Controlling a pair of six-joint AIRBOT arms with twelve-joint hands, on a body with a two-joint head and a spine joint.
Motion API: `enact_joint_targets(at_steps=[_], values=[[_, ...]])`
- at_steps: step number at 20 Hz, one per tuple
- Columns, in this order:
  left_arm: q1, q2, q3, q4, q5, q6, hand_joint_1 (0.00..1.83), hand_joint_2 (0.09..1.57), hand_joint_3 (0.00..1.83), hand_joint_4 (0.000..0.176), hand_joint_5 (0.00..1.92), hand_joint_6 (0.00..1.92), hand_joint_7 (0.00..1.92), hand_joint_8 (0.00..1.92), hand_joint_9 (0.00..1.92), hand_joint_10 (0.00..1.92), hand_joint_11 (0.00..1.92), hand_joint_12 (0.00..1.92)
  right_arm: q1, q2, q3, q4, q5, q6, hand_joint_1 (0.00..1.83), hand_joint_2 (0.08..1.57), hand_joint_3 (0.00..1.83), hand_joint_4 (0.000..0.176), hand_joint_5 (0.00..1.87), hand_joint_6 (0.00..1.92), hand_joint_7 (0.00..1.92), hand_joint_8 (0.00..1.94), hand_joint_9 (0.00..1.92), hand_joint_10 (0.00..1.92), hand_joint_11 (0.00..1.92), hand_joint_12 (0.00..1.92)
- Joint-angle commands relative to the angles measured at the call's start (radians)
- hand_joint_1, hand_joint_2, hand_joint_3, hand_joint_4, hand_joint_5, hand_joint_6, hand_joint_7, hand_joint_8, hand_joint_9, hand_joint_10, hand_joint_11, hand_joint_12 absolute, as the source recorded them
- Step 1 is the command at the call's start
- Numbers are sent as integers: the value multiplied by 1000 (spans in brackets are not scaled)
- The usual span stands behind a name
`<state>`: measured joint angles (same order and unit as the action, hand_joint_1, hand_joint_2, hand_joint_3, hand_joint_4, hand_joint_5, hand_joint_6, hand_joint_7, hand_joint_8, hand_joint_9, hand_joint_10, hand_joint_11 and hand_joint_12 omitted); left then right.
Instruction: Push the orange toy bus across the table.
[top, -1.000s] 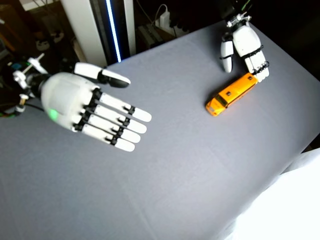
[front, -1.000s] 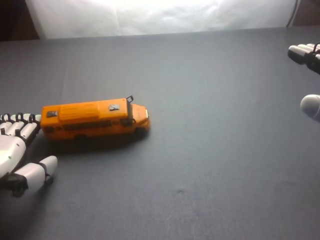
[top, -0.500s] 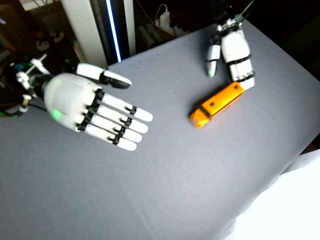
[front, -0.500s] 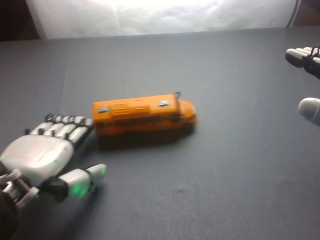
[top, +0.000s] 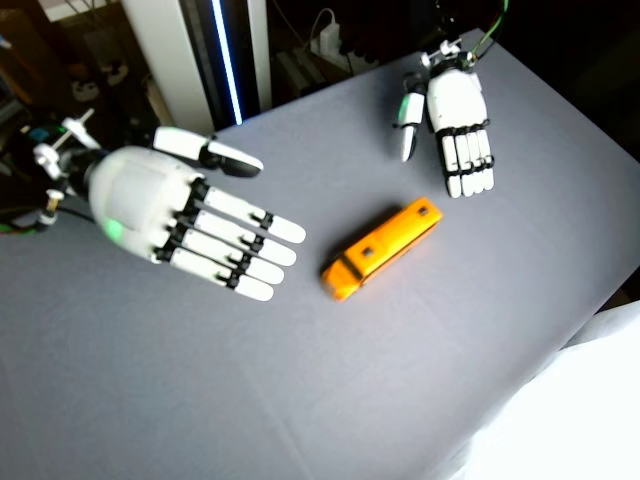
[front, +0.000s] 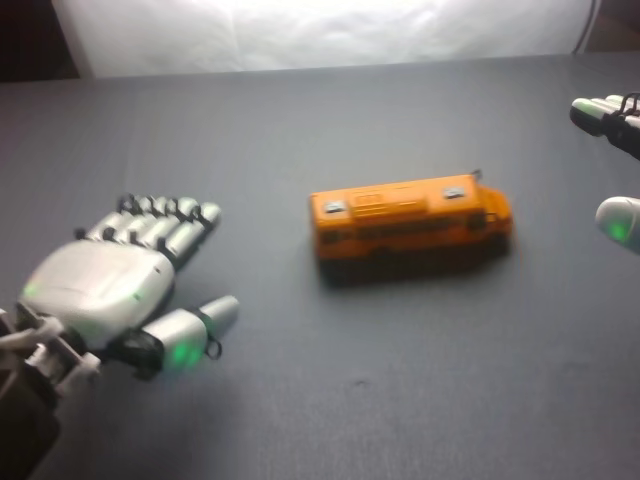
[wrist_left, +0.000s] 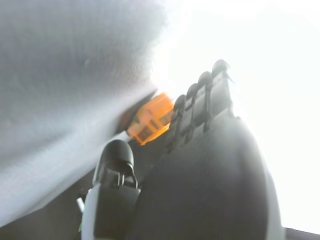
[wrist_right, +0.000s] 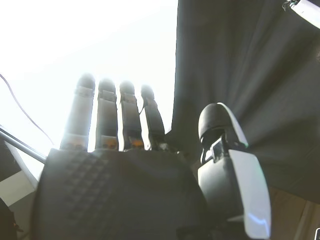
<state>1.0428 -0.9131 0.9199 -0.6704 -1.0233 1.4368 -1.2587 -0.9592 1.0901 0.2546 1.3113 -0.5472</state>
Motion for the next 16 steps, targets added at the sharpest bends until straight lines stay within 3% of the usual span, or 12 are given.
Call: enact_joint_targets(at_steps=[1, 4, 5, 6, 8, 9, 13, 16], values=[[-6, 11, -9, 61, -179, -14, 0, 1420, 7, 0, 19, 8, 0, 0, 0, 0, 0, 0, 2, -1, 5, 11, 132, 10, 33, 1363, 4, 0, 155, 0, 142, 2, 108, 0, 109, 4], [13, 52, -35, 147, -335, -155, 0, 1359, 0, 0, 1, 0, 0, 0, 0, 0, 0, 0, 2, 8, 4, 24, 200, 21, 2, 1354, 0, 0, 162, 3, 142, 1, 122, 5, 123, 9], [20, 63, -47, 167, -377, -175, 0, 1376, 0, 0, 26, 10, 0, 0, 0, 0, 0, 0, 2, 11, 3, 30, 224, 25, 77, 1309, 0, 18, 191, 8, 147, 0, 98, 0, 93, 2], [29, 77, -63, 187, -419, -183, 0, 1376, 0, 0, 26, 10, 0, 0, 0, 0, 0, 0, 2, 13, 0, 39, 249, 25, 77, 1309, 0, 18, 191, 8, 147, 0, 98, 0, 93, 2], [51, 105, -103, 235, -524, -191, 0, 1372, 0, 0, 8, 1, 0, 0, 0, 0, 0, 0, 2, 18, -9, 56, 315, 25, 79, 1372, 10, 0, 192, 4, 138, 0, 53, 0, 39, 0], [68, 117, -117, 272, -601, -226, 0, 1321, 0, 0, 20, 6, 0, 0, 0, 0, 0, 0, 2, 24, -16, 59, 360, 25, 145, 1374, 3, 14, 238, 5, 195, 4, 115, 8, 68, 21], [76, 119, -116, 293, -638, -260, 0, 1341, 0, 0, 37, 10, 17, 6, 9, 3, 15, 6, 2, 30, -18, 59, 396, 25, 78, 1374, 2, 18, 214, 0, 150, 0, 93, 1, 71, 27], [81, 118, -116, 289, -640, -261, 0, 1358, 0, 0, 43, 9, 28, 8, 13, 4, 16, 7, 2, 31, -21, 59, 404, 24, 141, 1388, 3, 0, 229, 5, 188, 9, 144, 14, 134, 63]])
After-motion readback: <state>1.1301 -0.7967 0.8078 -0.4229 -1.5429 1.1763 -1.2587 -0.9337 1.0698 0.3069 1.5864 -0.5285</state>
